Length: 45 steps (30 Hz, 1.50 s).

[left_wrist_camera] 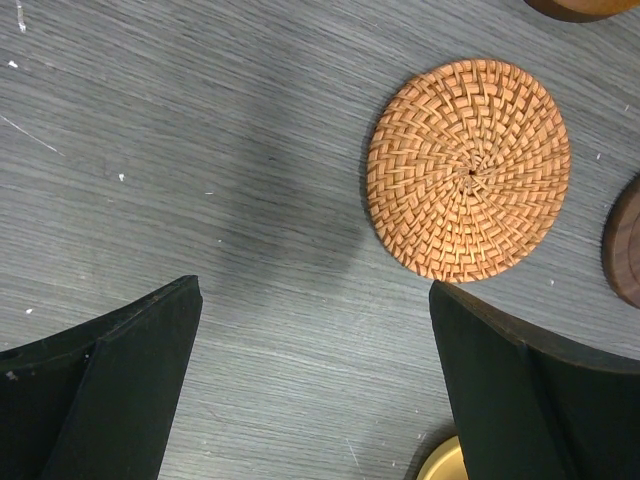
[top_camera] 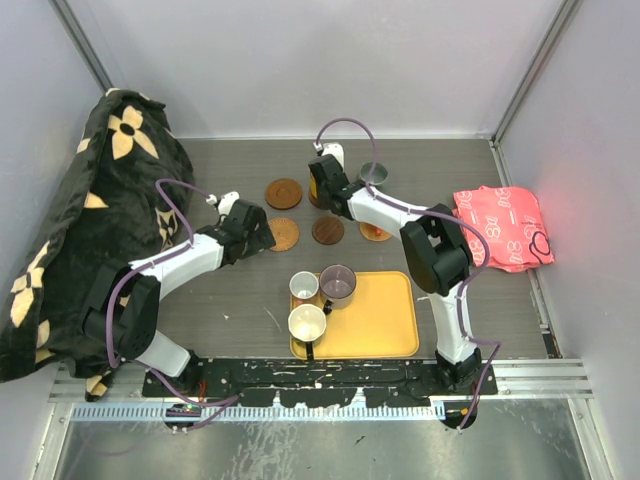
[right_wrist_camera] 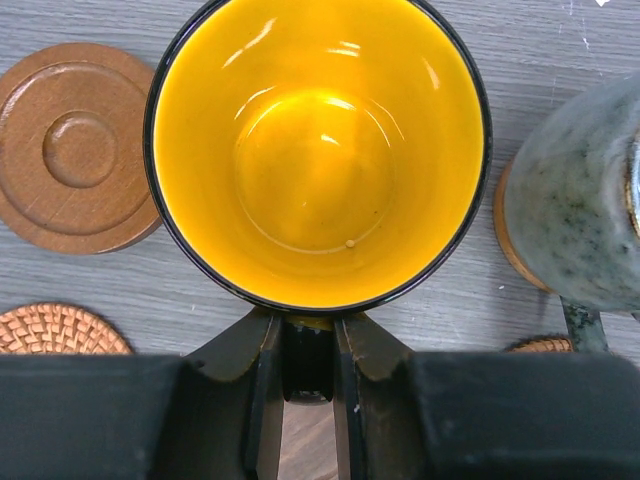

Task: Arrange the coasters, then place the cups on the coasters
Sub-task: Place the cup on the coaster.

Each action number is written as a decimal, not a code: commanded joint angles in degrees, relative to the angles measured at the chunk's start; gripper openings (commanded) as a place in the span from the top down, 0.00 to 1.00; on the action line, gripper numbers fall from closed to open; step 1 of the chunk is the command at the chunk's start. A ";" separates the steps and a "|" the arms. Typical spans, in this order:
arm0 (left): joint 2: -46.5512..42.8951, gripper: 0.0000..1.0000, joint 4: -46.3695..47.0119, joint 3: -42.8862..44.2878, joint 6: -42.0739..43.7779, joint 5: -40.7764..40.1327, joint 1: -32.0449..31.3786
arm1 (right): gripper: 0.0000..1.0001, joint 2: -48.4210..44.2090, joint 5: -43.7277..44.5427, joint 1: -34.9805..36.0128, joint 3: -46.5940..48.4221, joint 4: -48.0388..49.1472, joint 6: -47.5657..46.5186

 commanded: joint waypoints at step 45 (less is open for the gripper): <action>1.02 0.02 2.63 0.87 -0.60 0.06 1.11 | 1.00 1.63 1.15 -0.97 7.98 0.61 3.23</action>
